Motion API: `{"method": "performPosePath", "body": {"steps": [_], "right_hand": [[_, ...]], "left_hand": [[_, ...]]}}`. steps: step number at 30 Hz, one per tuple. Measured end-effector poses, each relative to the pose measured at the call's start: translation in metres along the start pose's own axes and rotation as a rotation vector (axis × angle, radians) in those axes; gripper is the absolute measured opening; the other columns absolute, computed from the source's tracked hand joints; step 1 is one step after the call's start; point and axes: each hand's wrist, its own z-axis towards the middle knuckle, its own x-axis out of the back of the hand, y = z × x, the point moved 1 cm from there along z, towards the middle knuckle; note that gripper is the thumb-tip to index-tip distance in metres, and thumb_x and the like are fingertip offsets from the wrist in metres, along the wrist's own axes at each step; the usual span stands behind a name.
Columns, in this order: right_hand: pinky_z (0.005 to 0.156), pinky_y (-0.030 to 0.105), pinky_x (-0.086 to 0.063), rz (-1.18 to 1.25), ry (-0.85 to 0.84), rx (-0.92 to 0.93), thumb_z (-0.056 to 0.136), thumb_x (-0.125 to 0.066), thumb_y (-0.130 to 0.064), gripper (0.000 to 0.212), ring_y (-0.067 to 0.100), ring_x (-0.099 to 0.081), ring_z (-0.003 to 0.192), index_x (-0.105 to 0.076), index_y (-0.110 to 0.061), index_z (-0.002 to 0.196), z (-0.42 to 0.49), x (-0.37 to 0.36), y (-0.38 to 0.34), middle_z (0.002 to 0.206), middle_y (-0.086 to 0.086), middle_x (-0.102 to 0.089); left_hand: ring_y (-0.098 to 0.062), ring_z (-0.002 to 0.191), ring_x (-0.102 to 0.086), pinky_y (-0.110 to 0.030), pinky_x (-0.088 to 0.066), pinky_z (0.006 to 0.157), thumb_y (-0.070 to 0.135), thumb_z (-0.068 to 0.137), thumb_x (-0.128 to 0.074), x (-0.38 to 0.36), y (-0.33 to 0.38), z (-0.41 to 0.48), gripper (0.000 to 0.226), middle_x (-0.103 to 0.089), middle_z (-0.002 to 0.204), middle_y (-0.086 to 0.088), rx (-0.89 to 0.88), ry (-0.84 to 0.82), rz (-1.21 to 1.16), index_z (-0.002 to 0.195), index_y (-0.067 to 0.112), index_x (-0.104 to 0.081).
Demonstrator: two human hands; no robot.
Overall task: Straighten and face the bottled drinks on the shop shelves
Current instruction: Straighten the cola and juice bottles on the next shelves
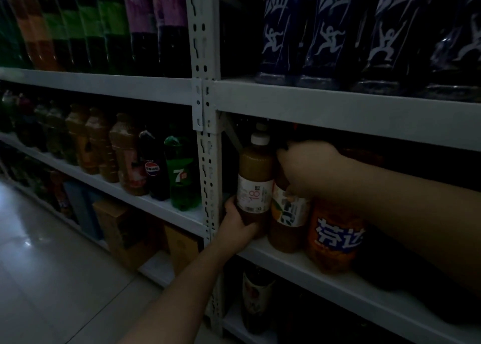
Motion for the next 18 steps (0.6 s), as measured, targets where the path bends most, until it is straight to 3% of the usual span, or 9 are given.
{"method": "performPosePath", "body": {"steps": [2,4,6,8,12,15,18], "right_hand": [[0.064,0.034,-0.042,-0.049,-0.057,0.018,0.083,-0.066,-0.043,0.051,0.023,-0.053,0.091,-0.050,-0.015,0.123,0.001,0.004,-0.004,0.115,0.007,-0.050],[0.071,0.035,-0.045,-0.028,-0.104,0.049,0.083,-0.068,-0.037,0.047,0.025,-0.054,0.098,-0.053,-0.013,0.120,0.003,0.006,-0.008,0.116,0.008,-0.050],[0.074,0.034,-0.047,-0.007,-0.125,0.072,0.083,-0.069,-0.032,0.042,0.025,-0.055,0.099,-0.055,-0.011,0.117,0.003,0.009,-0.008,0.114,0.009,-0.052],[0.074,0.033,-0.048,0.013,-0.117,0.084,0.086,-0.066,-0.028,0.033,0.023,-0.054,0.093,-0.056,-0.010,0.112,0.003,0.009,-0.007,0.111,0.008,-0.054],[0.072,0.030,-0.050,0.006,-0.059,0.095,0.094,-0.054,-0.026,0.018,0.018,-0.046,0.074,-0.058,-0.010,0.100,0.004,0.008,-0.004,0.096,0.005,-0.056],[0.071,0.031,-0.050,-0.054,-0.082,0.113,0.092,-0.057,-0.029,0.025,0.019,-0.049,0.078,-0.056,-0.011,0.109,0.002,0.011,-0.004,0.105,0.006,-0.057],[0.076,0.032,-0.050,-0.132,-0.164,0.123,0.080,-0.068,-0.046,0.056,0.022,-0.055,0.095,-0.049,-0.014,0.123,0.001,0.013,-0.006,0.114,0.005,-0.055]], "left_hand": [[-0.004,0.113,-0.047,-0.010,-0.038,0.083,0.036,0.068,-0.081,0.002,-0.005,0.002,0.099,-0.045,0.115,0.023,-0.023,0.015,0.000,0.144,0.025,-0.019],[-0.005,0.115,-0.053,-0.011,-0.042,0.085,0.030,0.065,-0.083,0.001,-0.004,0.003,0.080,-0.052,0.115,0.023,-0.087,0.074,0.028,0.132,0.029,-0.039],[-0.008,0.115,-0.056,-0.025,-0.049,0.093,0.033,0.061,-0.084,-0.004,-0.001,0.002,0.074,-0.059,0.120,0.013,-0.146,0.139,0.080,0.126,0.026,-0.049],[-0.010,0.113,-0.056,-0.035,-0.050,0.094,0.043,0.055,-0.084,-0.011,0.000,-0.004,0.085,-0.058,0.123,0.006,-0.101,0.241,0.166,0.129,0.023,-0.049],[-0.010,0.104,-0.051,-0.030,-0.049,0.086,0.065,0.047,-0.079,-0.017,0.000,-0.014,0.100,-0.047,0.117,0.006,-0.004,0.403,0.316,0.130,0.022,-0.040],[-0.008,0.111,-0.051,-0.029,-0.047,0.092,0.056,0.056,-0.079,-0.012,-0.003,-0.008,0.097,-0.047,0.126,0.007,-0.012,0.205,0.133,0.134,0.031,-0.027],[-0.010,0.116,-0.047,-0.029,-0.040,0.098,0.046,0.063,-0.079,-0.006,-0.009,-0.002,0.105,-0.043,0.137,0.008,0.043,-0.002,0.001,0.137,0.043,-0.006]]}}
